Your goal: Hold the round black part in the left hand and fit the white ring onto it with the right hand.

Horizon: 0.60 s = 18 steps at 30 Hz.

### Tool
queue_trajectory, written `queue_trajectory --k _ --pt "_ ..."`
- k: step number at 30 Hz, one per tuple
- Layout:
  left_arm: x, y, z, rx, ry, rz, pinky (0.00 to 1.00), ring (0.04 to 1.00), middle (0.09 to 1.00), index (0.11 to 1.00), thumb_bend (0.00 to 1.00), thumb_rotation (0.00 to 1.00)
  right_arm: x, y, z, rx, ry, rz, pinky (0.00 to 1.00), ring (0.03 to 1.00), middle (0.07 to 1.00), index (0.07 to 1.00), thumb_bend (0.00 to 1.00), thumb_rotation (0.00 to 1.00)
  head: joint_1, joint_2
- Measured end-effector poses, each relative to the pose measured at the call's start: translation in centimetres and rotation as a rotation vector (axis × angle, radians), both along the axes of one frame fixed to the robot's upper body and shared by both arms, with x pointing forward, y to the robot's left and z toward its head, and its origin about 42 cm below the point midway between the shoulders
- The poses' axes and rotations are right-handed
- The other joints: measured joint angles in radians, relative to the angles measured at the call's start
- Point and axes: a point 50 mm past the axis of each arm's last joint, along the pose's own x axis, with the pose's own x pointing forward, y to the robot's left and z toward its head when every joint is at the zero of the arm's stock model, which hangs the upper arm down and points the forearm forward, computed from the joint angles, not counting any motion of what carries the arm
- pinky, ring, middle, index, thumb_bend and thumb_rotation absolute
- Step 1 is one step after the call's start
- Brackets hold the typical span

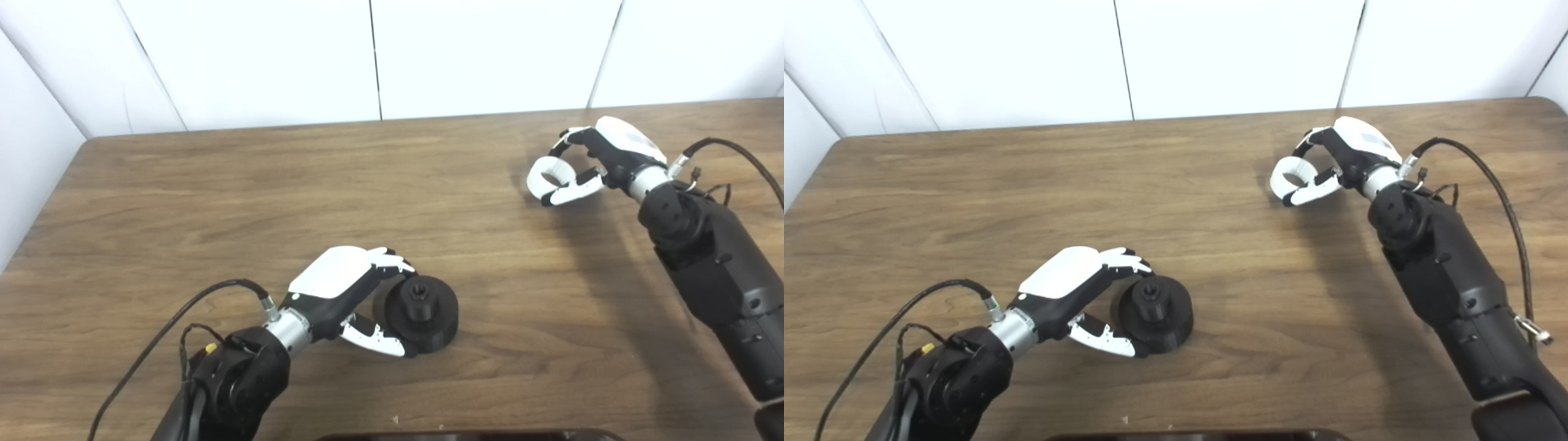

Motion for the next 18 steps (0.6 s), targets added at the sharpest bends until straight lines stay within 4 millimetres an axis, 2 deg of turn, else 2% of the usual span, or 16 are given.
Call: queue_trajectory --k 9,13,18 --pt "0.0 -0.1 0.0 -0.002 -0.001 -0.001 0.80 0.938 0.872 0.733 0.64 0.43 -1.9 0.8 2.7 0.010 -0.042 0.040 0.78 0.919 0.880 0.494 0.52 0.16 -0.002 -0.003" --pt "0.0 -0.1 0.0 -0.003 -0.002 0.000 0.80 0.938 0.870 0.730 0.64 0.43 -2.5 1.6 3.6 0.007 -0.056 0.077 0.83 0.934 0.872 0.494 0.52 0.16 -0.002 -0.003" --pt "0.0 -0.2 0.0 -0.006 -0.002 0.000 0.80 0.941 0.872 0.732 0.64 0.43 -4.0 3.1 4.9 -0.010 -0.088 0.151 0.81 0.927 0.864 0.494 0.52 0.16 -0.003 -0.003"
